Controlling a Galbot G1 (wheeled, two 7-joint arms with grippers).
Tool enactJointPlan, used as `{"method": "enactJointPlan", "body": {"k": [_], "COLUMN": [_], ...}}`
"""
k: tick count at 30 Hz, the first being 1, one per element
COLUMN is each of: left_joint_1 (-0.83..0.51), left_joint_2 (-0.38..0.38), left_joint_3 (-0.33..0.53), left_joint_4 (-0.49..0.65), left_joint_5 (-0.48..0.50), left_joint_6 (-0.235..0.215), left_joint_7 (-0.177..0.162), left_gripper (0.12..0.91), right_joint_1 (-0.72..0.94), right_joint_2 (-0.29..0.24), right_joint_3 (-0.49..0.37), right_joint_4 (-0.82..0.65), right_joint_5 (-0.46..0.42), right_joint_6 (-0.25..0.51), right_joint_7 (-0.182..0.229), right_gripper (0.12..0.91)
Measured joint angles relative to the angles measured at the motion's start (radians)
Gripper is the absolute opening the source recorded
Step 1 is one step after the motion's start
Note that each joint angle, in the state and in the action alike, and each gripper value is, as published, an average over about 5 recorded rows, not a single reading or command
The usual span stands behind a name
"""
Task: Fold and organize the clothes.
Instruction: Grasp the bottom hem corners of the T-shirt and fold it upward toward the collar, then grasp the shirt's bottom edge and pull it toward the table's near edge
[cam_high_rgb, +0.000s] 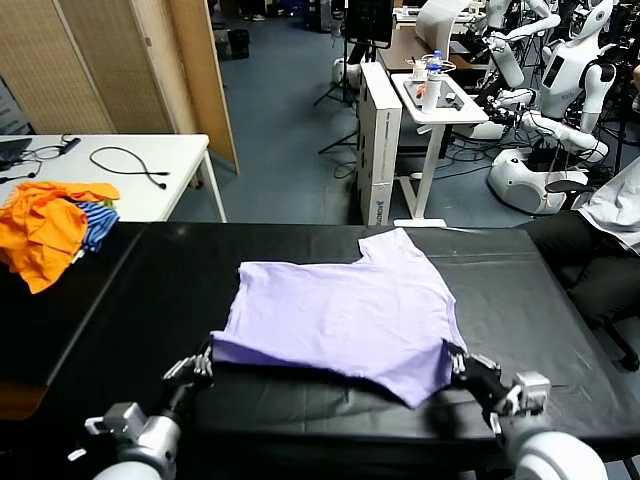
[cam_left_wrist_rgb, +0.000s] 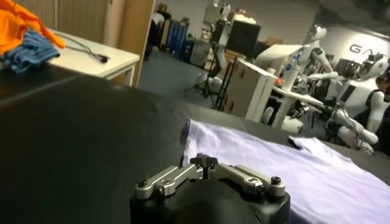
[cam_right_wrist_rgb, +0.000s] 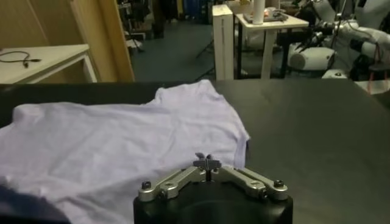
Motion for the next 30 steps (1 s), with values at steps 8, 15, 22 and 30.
{"method": "enactJointPlan", "body": {"k": [8, 15, 22, 30], "left_joint_1": [-0.043, -0.036, 0.000, 0.048], "left_joint_2": [0.036, 0.033, 0.020, 0.009], "left_joint_3": [0.014, 0.014, 0.010, 0.011], "left_joint_4": [0.056, 0.055, 0.034, 0.009], "left_joint_5": [0.001, 0.010, 0.037, 0.065], "left_joint_6": [0.023, 0.040, 0.045, 0.046], "left_joint_7": [-0.001, -0.008, -0.007, -0.003], "left_gripper": [0.146, 0.354, 0.792, 0.906], "right_joint_1": [0.049, -0.004, -0.116, -0.204], "right_joint_2": [-0.007, -0.019, -0.021, -0.011], "right_joint_3": [-0.032, 0.003, 0.061, 0.091], "right_joint_4": [-0.041, 0.003, 0.071, 0.098], "right_joint_5": [0.000, -0.025, -0.061, -0.082], "right_joint_6": [-0.043, -0.096, -0.107, -0.098], "right_joint_7": [0.000, -0.035, -0.043, -0.057], "right_gripper": [0.160, 0.542, 0.884, 0.877]}}
